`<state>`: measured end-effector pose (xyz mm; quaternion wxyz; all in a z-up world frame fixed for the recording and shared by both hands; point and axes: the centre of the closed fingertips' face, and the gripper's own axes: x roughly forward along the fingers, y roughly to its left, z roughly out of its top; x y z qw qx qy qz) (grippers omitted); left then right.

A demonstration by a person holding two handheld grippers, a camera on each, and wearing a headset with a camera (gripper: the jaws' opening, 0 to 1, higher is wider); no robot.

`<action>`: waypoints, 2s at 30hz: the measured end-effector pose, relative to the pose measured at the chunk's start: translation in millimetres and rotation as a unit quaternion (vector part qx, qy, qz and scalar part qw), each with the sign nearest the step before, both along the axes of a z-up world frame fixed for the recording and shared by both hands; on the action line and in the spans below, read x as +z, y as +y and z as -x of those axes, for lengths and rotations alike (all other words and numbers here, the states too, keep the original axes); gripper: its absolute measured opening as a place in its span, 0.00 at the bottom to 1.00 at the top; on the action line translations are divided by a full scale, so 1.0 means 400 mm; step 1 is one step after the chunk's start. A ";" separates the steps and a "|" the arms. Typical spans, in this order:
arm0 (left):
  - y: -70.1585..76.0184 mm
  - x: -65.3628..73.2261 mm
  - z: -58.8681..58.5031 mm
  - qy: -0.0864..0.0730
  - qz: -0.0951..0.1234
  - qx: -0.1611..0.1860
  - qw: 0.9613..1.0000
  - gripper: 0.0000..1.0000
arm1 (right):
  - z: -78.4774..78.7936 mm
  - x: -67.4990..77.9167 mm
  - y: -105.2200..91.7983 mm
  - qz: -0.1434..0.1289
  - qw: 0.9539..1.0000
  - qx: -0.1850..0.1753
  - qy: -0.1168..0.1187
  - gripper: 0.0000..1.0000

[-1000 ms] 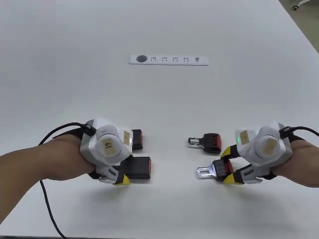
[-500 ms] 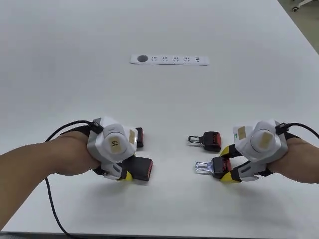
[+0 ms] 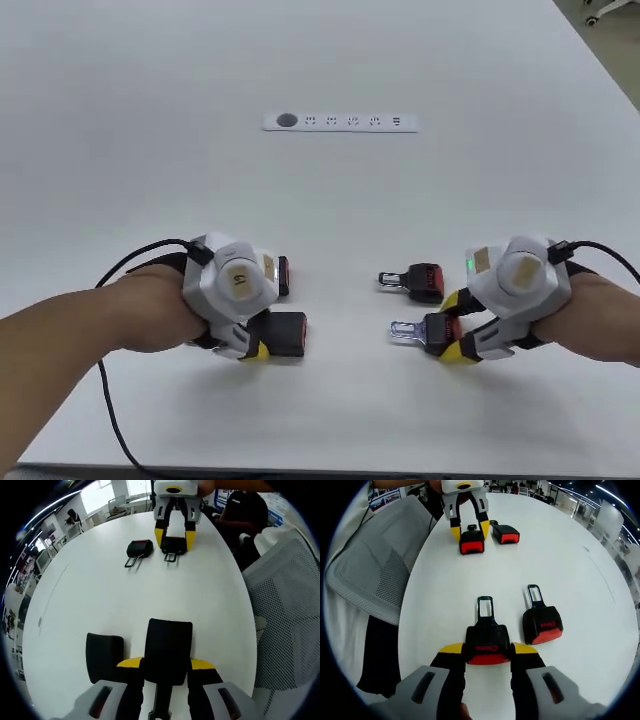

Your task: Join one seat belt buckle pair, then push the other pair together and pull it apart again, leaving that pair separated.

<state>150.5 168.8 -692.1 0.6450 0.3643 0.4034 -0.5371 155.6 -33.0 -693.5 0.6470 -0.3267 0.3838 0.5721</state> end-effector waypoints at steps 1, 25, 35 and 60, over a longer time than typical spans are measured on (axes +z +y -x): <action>0.000 0.000 0.000 0.001 0.000 0.001 1.000 0.34 | 0.001 0.000 0.005 -0.001 1.000 0.000 -0.001 0.33; -0.008 -0.003 0.003 0.008 0.007 -0.009 1.000 0.34 | 0.026 0.001 0.231 -0.038 0.999 0.011 -0.008 0.33; -0.009 -0.003 0.007 0.005 0.001 -0.008 1.000 0.33 | 0.015 0.003 0.278 -0.031 0.999 0.019 -0.015 0.33; -0.014 -0.003 0.010 0.012 -0.009 -0.034 0.999 0.32 | 0.019 0.007 0.325 -0.058 0.997 0.031 -0.028 0.31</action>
